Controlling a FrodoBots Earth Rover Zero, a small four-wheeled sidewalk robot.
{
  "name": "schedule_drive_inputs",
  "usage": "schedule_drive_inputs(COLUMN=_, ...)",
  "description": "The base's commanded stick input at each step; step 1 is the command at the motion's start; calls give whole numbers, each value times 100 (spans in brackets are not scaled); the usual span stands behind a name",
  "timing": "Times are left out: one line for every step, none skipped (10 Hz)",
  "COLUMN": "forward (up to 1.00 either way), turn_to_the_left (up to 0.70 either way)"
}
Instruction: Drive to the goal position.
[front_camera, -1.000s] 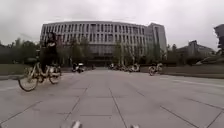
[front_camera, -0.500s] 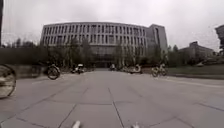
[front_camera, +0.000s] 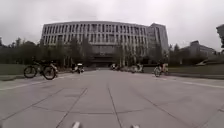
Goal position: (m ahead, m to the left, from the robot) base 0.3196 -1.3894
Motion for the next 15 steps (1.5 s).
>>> schedule_drive_inputs(forward=70, turn_to_the_left=0)
schedule_drive_inputs(forward=70, turn_to_the_left=0)
schedule_drive_inputs(forward=70, turn_to_the_left=0)
schedule_drive_inputs(forward=70, turn_to_the_left=0)
schedule_drive_inputs(forward=70, turn_to_the_left=0)
schedule_drive_inputs(forward=70, turn_to_the_left=0)
schedule_drive_inputs(forward=66, turn_to_the_left=0)
schedule_drive_inputs(forward=47, turn_to_the_left=0)
schedule_drive_inputs(forward=27, turn_to_the_left=0)
schedule_drive_inputs(forward=8, turn_to_the_left=0)
schedule_drive_inputs(forward=0, turn_to_the_left=0)
schedule_drive_inputs(forward=0, turn_to_the_left=0)
schedule_drive_inputs(forward=0, turn_to_the_left=0)
schedule_drive_inputs(forward=0, turn_to_the_left=0)
schedule_drive_inputs(forward=0, turn_to_the_left=0)
